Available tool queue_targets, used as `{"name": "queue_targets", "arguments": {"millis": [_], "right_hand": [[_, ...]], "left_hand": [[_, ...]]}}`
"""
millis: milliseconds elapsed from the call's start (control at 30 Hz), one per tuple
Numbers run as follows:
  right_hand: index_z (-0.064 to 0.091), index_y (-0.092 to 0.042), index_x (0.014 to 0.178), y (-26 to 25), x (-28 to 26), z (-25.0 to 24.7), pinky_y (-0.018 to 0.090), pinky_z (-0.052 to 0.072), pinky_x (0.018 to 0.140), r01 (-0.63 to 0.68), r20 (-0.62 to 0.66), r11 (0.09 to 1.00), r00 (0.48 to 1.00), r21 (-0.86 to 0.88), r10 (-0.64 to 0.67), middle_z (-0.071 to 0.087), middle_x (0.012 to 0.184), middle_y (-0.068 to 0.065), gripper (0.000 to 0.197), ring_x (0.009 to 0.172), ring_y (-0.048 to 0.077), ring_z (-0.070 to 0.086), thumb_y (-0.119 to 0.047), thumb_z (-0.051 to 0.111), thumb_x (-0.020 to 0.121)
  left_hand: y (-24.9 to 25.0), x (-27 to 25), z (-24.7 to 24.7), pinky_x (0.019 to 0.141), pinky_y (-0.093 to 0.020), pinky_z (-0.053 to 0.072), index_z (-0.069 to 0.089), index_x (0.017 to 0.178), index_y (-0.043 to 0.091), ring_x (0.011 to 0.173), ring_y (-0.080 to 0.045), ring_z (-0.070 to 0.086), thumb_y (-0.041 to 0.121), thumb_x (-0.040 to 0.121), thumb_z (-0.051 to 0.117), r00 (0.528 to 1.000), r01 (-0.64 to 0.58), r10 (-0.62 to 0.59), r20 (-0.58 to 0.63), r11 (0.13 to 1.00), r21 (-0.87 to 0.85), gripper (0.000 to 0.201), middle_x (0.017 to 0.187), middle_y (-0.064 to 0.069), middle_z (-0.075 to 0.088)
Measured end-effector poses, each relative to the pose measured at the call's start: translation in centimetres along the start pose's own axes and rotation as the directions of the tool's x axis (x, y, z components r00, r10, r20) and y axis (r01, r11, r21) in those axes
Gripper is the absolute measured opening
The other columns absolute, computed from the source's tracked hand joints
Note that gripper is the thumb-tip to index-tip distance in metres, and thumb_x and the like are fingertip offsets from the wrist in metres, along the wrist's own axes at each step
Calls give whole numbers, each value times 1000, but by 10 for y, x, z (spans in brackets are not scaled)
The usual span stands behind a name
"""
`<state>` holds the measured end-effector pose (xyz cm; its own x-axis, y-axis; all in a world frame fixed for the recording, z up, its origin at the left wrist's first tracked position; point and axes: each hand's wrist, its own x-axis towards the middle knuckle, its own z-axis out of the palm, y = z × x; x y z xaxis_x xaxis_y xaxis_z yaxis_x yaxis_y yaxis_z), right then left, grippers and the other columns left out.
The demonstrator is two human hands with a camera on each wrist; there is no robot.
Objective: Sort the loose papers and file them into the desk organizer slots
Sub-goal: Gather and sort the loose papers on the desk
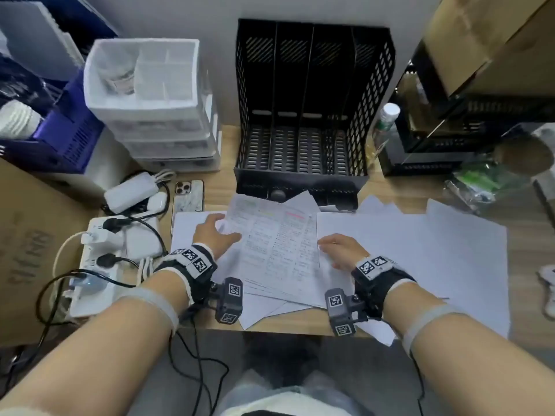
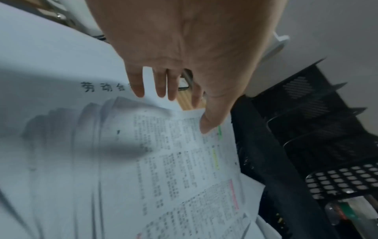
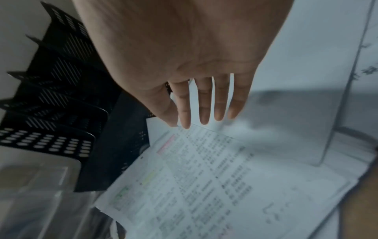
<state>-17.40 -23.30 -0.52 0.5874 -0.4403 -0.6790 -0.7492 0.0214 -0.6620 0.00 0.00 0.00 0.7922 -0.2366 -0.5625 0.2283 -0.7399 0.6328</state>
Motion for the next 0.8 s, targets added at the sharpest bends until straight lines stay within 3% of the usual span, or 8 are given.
{"name": "queue_targets", "arguments": {"millis": [133,233,333,500,567,633,733,800], "right_hand": [[66,-9,117,16,4,8,17,37,64,47,-21,993,999,-108,-49,61,100,-1,26,80,9,53,-13,61,92],[66,-8,116,26,5,14,21,37,86,48,-8,993,999,-107,-49,61,112,1,25,102,13,53,-12,61,92],[67,-9,115,32,7,15,25,39,91,26,-1,999,1000,-47,-26,62,114,2,24,104,14,54,-13,61,92],[67,-14,114,32,6,16,28,47,78,-36,41,999,999,30,35,64,110,2,23,96,16,56,-18,61,93],[67,-15,114,32,7,16,27,45,75,-51,47,998,998,34,49,63,108,1,23,93,15,56,-19,61,93],[67,-16,114,33,7,16,26,45,73,-52,53,999,997,11,52,63,107,0,23,92,15,56,-20,61,92],[67,-15,112,36,8,18,25,47,69,-23,30,999,999,-34,24,64,105,1,22,88,14,58,-19,64,90],[64,-17,109,38,9,16,31,50,74,23,-79,990,996,-136,-34,59,97,1,24,87,19,58,-17,66,85]], "left_hand": [[-11,8,5,109,-42,40,28,153,10,137,-35,47,19,88,74,992,116,-117,41,993,15,80,156,-18,41],[-14,10,5,109,-45,43,37,149,7,136,-36,49,23,89,74,987,147,-151,49,986,78,72,155,-16,43],[-14,10,3,107,-40,43,52,139,3,130,-36,53,27,89,74,990,118,-128,62,982,149,59,147,-17,53],[-18,7,1,82,-42,53,53,112,13,96,-33,62,26,87,75,982,112,-131,136,985,134,36,118,-16,64],[-18,6,2,85,-49,59,45,119,14,96,-34,64,15,87,73,972,169,-173,161,985,38,43,116,-16,60],[-17,2,0,80,-46,60,38,128,14,90,-30,65,7,86,74,955,252,-230,185,962,-103,55,119,-18,58],[-18,-3,-1,91,-45,59,55,128,5,99,-28,71,8,89,73,903,311,-249,349,941,-132,44,118,-16,71],[-19,-8,3,95,-47,58,63,126,7,106,-31,72,5,95,64,881,291,-218,420,949,-117,31,118,-13,74]]}}
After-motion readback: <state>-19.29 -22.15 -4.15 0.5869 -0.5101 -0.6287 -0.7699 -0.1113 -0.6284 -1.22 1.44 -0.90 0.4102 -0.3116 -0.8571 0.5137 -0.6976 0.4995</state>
